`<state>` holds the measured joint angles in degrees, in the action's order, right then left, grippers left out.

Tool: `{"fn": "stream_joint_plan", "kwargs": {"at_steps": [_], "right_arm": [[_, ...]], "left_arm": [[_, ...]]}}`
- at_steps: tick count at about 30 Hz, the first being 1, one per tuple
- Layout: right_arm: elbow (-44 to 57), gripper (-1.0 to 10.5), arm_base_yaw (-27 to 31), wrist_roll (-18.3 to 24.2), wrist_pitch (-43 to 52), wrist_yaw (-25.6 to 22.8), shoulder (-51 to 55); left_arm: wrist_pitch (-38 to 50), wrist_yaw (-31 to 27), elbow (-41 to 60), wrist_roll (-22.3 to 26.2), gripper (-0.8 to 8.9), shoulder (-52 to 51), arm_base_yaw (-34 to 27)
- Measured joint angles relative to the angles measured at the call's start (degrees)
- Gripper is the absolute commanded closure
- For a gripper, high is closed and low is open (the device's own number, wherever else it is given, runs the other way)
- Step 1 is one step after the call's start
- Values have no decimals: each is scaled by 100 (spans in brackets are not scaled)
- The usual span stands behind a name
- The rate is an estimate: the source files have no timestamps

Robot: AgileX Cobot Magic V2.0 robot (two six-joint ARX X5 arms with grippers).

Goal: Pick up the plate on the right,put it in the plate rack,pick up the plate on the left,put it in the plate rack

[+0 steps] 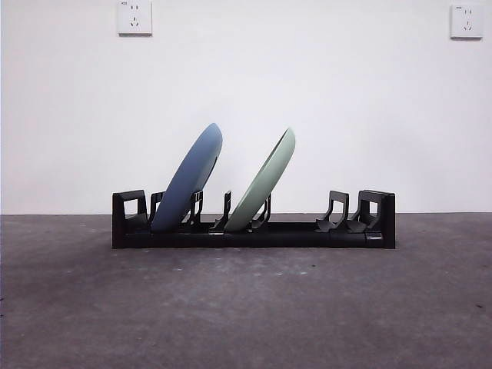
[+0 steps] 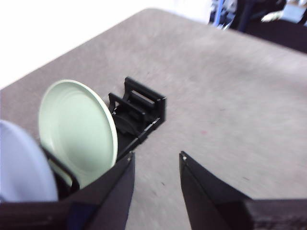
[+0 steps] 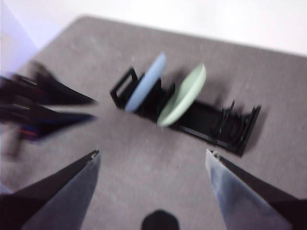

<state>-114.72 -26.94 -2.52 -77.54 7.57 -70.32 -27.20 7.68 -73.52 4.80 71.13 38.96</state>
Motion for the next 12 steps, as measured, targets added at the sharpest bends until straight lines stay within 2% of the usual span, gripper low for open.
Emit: {"fn": "stream_joint_plan", "kwargs": {"at_steps": [5, 9, 10, 11, 12], "right_arm": [[872, 569, 0, 85, -2, 293, -20], [1971, 575, 0, 201, 0, 555, -33], [2210, 626, 0, 214, 0, 599, -33], [2441, 774, 0, 214, 0, 669, -33], [2616, 931, 0, 221, 92, 754, -37]], "left_arm": [[-763, 4, 0, -101, 656, -942, 0], [-1384, 4, 0, -111, 658, -1694, 0], [-1480, 4, 0, -125, 662, -1784, 0], [-1554, 4, 0, -136, 715, -1840, 0], [-1593, 4, 0, -138, 840, -1853, 0]]}}
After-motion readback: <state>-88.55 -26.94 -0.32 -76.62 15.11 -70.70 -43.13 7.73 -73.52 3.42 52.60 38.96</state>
